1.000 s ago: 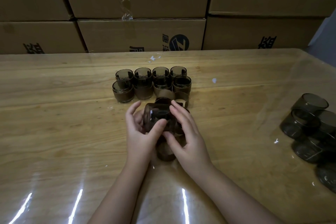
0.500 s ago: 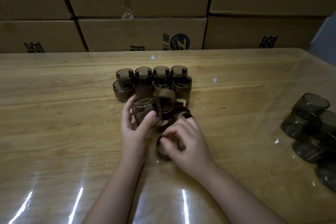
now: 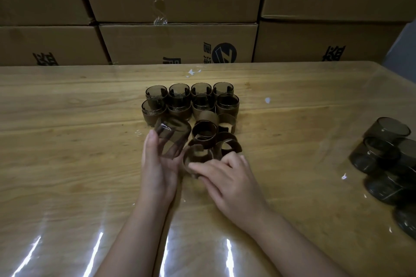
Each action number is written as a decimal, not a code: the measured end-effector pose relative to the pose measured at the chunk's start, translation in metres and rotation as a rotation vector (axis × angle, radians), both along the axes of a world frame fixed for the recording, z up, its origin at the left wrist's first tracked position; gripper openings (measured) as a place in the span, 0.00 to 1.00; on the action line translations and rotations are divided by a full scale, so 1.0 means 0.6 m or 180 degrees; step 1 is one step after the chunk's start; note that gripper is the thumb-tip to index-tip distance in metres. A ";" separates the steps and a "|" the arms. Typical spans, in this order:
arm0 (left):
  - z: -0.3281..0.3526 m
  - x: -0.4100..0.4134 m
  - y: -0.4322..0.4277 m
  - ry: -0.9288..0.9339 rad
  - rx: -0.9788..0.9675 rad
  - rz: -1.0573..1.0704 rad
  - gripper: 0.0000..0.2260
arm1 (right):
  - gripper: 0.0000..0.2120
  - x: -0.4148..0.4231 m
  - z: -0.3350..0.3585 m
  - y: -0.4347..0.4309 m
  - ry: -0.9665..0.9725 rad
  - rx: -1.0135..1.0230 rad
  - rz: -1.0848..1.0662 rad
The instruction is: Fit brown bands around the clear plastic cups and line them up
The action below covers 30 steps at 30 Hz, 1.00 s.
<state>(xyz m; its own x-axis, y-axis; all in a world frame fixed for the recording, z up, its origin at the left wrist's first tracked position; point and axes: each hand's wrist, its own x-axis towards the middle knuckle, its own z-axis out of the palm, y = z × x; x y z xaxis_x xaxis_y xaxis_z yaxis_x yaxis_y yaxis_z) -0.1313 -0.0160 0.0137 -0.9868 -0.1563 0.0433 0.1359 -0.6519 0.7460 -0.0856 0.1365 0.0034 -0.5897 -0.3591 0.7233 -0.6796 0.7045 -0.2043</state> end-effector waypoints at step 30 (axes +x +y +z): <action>-0.011 0.020 0.023 0.0813 -0.2162 -0.0503 0.24 | 0.12 -0.006 0.006 0.011 0.0316 -0.0321 -0.0510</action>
